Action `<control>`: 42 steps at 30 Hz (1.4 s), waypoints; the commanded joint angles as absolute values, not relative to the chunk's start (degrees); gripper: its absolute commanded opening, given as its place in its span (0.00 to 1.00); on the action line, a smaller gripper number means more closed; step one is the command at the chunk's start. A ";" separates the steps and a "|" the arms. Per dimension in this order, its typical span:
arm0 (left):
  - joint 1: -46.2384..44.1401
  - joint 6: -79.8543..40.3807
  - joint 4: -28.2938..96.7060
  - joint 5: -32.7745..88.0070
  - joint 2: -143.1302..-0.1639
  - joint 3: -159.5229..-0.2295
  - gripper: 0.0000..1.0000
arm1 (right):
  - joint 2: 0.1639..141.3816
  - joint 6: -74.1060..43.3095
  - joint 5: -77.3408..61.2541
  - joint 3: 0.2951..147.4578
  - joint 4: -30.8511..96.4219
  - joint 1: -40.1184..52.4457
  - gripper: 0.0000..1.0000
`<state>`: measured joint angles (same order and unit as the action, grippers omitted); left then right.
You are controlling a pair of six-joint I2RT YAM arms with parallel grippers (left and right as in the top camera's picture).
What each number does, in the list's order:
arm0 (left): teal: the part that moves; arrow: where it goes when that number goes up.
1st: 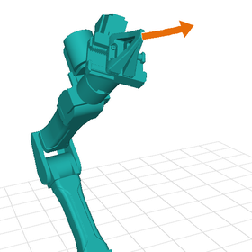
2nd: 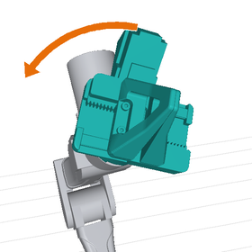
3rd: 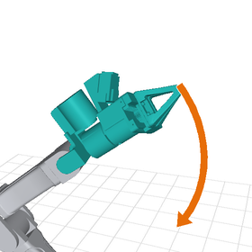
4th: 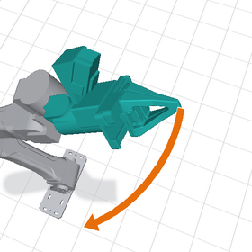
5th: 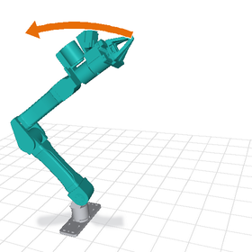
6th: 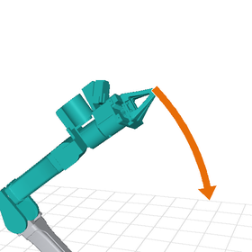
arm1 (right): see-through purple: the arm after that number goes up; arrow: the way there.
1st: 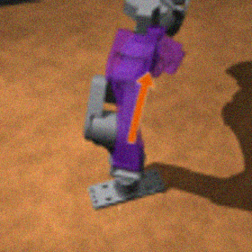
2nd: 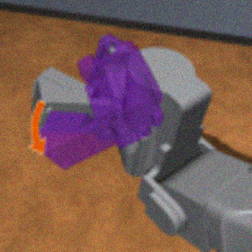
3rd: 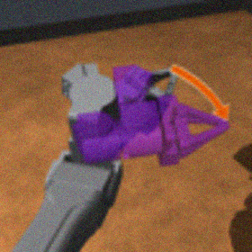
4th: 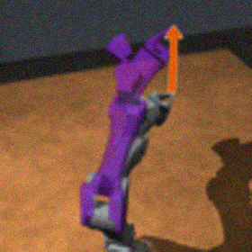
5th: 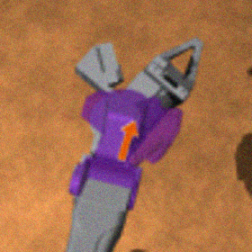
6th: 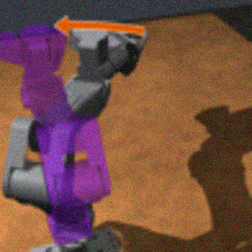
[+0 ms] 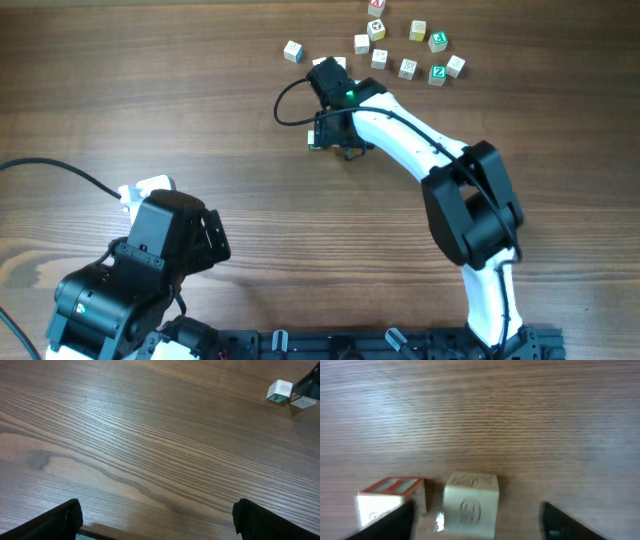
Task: Form a horizontal line
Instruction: 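Set the 9 block right of the 6 block and release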
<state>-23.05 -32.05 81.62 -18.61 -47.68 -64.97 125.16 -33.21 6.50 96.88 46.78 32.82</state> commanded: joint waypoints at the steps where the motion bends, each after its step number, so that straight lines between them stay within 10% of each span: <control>1: -22.59 -32.67 81.54 -19.57 -47.57 -64.71 1.00 | 116.53 -34.39 7.53 96.75 49.10 33.04 0.91; 42: -22.59 -32.64 81.56 -19.57 -47.57 -64.71 1.00 | 107.09 -27.81 7.68 96.75 42.09 26.68 0.99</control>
